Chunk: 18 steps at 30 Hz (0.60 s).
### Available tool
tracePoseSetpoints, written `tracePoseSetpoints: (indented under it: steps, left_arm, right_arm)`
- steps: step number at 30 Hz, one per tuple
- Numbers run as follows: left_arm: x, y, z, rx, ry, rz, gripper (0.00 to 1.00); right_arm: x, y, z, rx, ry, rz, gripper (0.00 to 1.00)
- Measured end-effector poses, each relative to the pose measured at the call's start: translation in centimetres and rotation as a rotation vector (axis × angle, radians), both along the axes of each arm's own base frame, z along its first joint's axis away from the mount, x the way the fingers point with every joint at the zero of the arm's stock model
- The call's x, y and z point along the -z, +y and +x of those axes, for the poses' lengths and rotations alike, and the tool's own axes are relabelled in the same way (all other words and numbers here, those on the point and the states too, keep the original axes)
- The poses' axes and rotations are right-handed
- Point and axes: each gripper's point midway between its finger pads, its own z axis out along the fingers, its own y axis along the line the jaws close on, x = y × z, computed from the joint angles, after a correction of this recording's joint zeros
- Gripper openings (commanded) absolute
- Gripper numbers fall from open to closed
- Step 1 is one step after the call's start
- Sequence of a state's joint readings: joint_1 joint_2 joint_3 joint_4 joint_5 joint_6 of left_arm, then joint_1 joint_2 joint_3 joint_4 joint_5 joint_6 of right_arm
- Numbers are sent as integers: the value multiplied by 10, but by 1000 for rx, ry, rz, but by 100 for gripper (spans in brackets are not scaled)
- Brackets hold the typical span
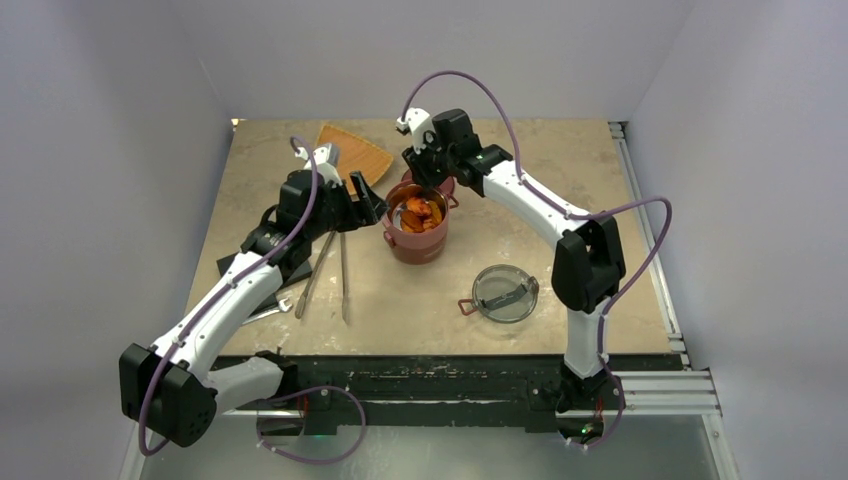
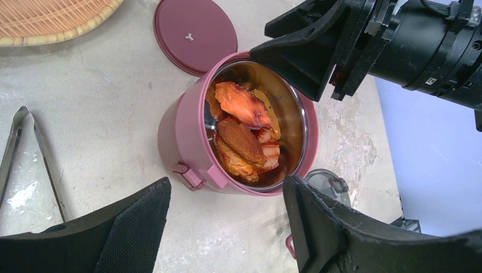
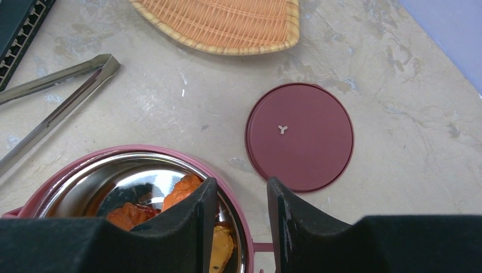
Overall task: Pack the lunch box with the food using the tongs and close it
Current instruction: Close the fastener on the packing box.
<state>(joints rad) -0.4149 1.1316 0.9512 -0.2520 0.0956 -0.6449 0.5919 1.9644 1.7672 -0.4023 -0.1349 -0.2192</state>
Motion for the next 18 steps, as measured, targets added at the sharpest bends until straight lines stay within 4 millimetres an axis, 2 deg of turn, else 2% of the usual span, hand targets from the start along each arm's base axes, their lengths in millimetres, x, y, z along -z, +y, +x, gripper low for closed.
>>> tracePoseSetpoints:
  steps: [4,13,18]
  left_arm:
    - [-1,0,0,0,-2,-1,72]
    - [-4,1,-1,-3,-10,-3,72]
    - [-2,1,-1,-3,-10,-3,69]
  right_arm:
    - [2,1,0,-13,7,7,35]
    - [3,4,0,-28,13,19,34]
    - [4,4,0,-30,16,23,32]
